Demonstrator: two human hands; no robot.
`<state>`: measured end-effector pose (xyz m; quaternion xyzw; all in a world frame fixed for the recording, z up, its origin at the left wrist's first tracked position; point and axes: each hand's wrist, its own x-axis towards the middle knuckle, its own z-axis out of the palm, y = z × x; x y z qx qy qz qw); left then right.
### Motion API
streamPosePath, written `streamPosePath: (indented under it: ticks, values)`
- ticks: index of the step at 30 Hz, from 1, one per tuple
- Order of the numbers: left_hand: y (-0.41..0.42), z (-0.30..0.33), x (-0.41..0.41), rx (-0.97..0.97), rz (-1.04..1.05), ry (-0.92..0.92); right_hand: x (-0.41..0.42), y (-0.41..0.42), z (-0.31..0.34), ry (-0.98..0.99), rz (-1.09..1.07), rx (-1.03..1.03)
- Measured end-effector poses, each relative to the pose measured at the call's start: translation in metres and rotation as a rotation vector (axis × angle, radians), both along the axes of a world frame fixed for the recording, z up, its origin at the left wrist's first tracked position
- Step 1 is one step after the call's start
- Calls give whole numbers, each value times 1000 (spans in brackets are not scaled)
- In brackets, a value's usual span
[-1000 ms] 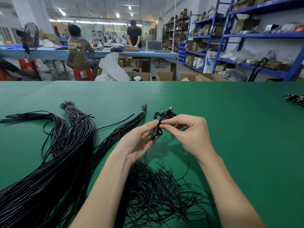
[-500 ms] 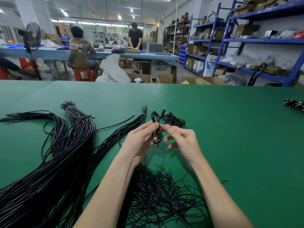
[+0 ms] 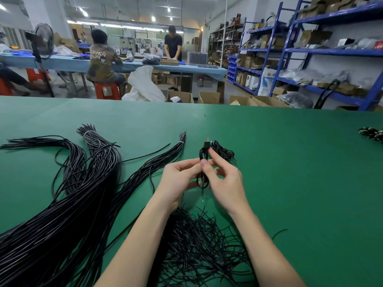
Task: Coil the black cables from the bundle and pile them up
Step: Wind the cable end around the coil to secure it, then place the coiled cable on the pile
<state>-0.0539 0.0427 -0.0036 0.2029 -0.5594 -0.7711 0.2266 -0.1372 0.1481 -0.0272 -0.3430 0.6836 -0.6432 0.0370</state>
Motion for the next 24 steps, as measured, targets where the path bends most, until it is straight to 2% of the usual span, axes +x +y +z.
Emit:
streamPosePath:
  ticks: [3, 5, 9, 15, 19, 24]
  values:
    - [-2, -3, 0, 29, 9, -16, 1, -2, 0, 47, 20, 102]
    - [-4, -6, -1, 104, 50, -11, 1, -3, 1, 6, 61, 158]
    - [-9, -12, -4, 164, 90, -6, 0, -5, 2, -28, 68, 164]
    - [-9, -14, -8, 61, 39, -50, -4, -5, -3, 13, -54, 180]
    - [-11, -18, -11, 19, 125, -129, -6, -7, -2, 46, -135, 153]
    - [-18, -17, -7, 59, 149, -149, -28, -27, 2, 62, -231, 208]
